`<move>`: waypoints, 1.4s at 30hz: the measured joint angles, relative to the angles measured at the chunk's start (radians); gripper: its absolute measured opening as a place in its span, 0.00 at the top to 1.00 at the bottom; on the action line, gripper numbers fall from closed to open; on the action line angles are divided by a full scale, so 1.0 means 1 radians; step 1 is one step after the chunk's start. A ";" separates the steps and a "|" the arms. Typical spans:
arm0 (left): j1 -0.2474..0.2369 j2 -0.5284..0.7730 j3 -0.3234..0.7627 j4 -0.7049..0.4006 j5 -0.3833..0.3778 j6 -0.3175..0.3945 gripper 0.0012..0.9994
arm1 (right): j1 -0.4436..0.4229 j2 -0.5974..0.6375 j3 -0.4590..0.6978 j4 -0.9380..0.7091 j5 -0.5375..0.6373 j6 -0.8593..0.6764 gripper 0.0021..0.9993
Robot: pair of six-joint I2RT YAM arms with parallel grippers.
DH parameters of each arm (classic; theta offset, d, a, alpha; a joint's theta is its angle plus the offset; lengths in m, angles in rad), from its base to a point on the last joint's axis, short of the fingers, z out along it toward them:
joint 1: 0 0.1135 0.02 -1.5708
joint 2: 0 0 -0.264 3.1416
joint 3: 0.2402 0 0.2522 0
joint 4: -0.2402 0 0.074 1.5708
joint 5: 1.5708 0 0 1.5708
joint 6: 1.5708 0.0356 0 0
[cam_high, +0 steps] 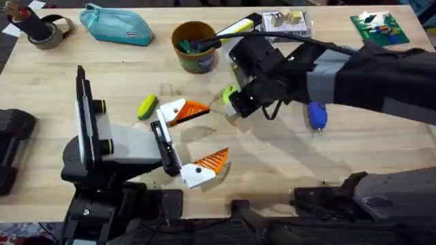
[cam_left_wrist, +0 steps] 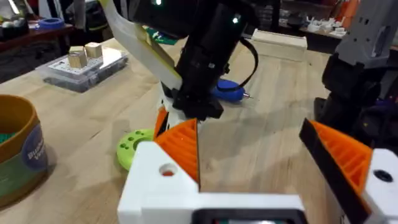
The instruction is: Pick up the gripper from the table and insert it into the empty holder that is missing its gripper. Then pick up a screw, insert it into the mounting hole, and use the screwdriver to tighten it. Finally, clean up the table by picking up the vegetable and placing it into the bucket.
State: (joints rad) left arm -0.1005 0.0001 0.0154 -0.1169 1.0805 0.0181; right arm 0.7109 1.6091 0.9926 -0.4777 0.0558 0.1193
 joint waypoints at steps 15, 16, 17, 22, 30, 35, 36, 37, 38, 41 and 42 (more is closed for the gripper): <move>0.000 0.000 0.000 0.000 0.000 0.000 0.01 | 0.000 0.015 0.008 -0.001 0.003 0.000 0.66; 0.000 0.000 0.000 0.000 0.000 0.000 0.01 | 0.000 0.015 0.008 -0.001 0.003 0.000 0.66; 0.000 0.000 0.000 0.000 0.000 0.000 0.01 | 0.000 0.015 0.008 -0.001 0.004 0.000 0.66; 0.000 0.000 0.000 0.000 0.000 0.000 0.01 | 0.000 0.015 0.008 -0.001 0.004 0.000 0.67; 0.000 0.000 0.000 0.000 0.000 0.000 0.01 | -0.001 0.015 0.009 0.000 0.008 0.000 0.91; 0.000 0.000 0.000 0.000 0.000 0.000 0.01 | -0.001 0.017 0.009 0.003 0.007 0.000 0.99; 0.000 0.000 0.000 0.000 0.000 0.000 0.01 | -0.001 0.016 0.009 0.003 0.007 0.000 0.99; 0.000 0.000 0.000 0.000 0.000 0.000 0.01 | -0.001 0.017 0.009 0.003 0.007 0.000 0.99; 0.000 0.000 0.000 0.000 0.000 0.000 0.01 | -0.001 0.017 0.009 0.003 0.007 0.000 0.99; 0.000 0.000 0.000 0.000 0.000 0.000 0.01 | -0.001 0.017 0.009 0.003 0.007 0.000 0.99; 0.000 0.000 0.000 0.000 0.000 0.000 0.01 | -0.001 0.017 0.009 0.003 0.007 0.000 0.99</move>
State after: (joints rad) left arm -0.1005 0.0002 0.0154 -0.1169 1.0805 0.0181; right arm 0.7101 1.6257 1.0016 -0.4751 0.0631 0.1192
